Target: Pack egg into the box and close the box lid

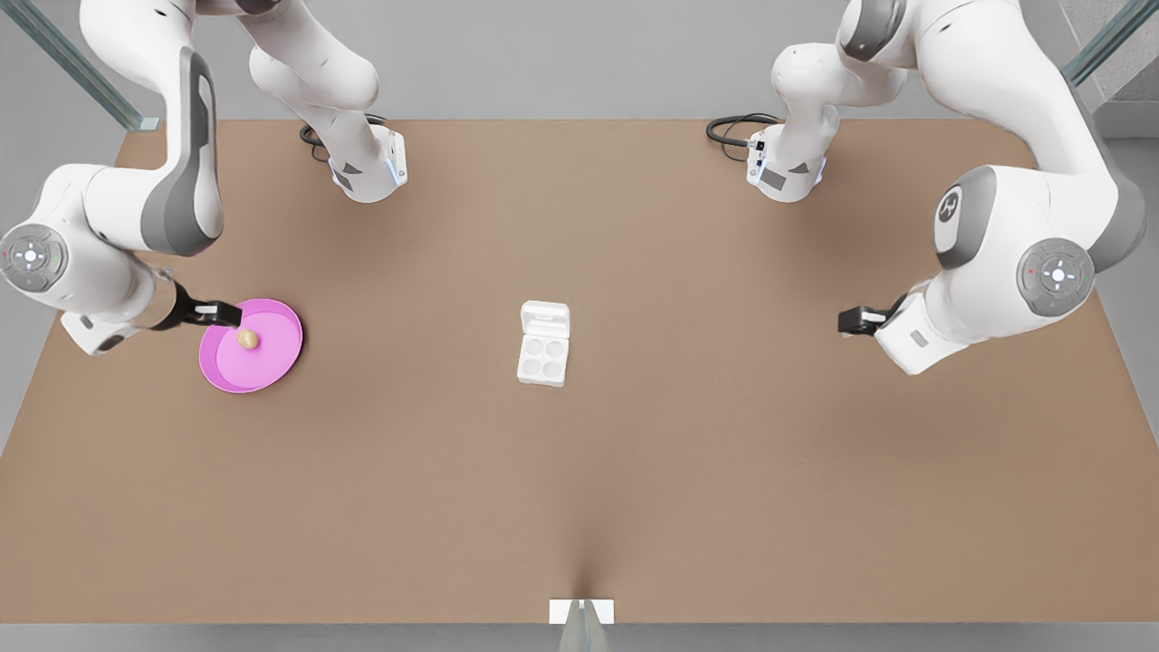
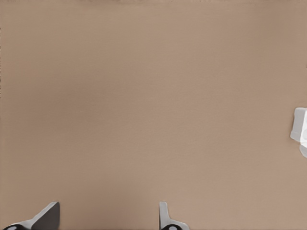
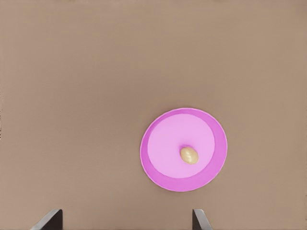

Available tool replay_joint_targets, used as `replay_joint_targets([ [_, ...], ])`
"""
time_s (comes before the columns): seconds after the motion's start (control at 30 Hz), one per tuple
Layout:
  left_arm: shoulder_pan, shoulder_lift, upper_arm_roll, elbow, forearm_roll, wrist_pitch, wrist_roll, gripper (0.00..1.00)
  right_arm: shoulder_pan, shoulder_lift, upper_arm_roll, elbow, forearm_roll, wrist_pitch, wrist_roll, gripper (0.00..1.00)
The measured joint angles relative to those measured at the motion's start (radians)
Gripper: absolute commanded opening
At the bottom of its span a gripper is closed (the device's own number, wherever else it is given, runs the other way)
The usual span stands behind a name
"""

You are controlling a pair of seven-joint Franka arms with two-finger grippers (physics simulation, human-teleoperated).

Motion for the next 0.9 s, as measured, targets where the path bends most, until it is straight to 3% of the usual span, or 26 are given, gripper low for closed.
replay_joint_targets([
  [0.13,0.001,-0.006,-0.004,-0.011,0.013,0.043,-0.005,1.00,0.009,0.036,0.000,0.001,-0.006,0.060,-0.008,1.00],
  [0.3,0.002,-0.023,-0.040,-0.057,0.065,0.062,-0.008,1.00,-0.019,0.324,-0.017,0.254,-0.012,0.013,-0.014,1.00],
  [0.4,-0.001,-0.021,-0.046,-0.070,0.088,0.068,-0.010,1.00,-0.047,0.404,-0.043,0.296,-0.016,-0.018,-0.018,1.00],
  [0.43,-0.004,-0.020,-0.046,-0.072,0.092,0.069,-0.010,1.00,-0.055,0.387,-0.041,0.245,-0.017,-0.007,-0.019,1.00],
  [0.5,-0.009,-0.018,-0.046,-0.074,0.098,0.071,-0.011,1.00,-0.082,0.169,-0.024,-0.042,-0.017,0.073,-0.021,1.00],
  [0.7,-0.014,-0.013,-0.047,-0.079,0.105,0.073,-0.015,1.00,-0.090,-0.155,0.035,-0.497,-0.032,0.354,-0.031,1.00],
  [0.77,-0.017,-0.013,-0.047,-0.082,0.105,0.074,-0.017,1.00,-0.076,-0.173,0.037,-0.566,-0.046,0.452,-0.036,1.00],
  [0.9,-0.018,-0.009,-0.047,-0.087,0.106,0.077,-0.020,1.00,-0.093,-0.074,0.038,-0.635,-0.060,0.648,-0.054,1.00],
])
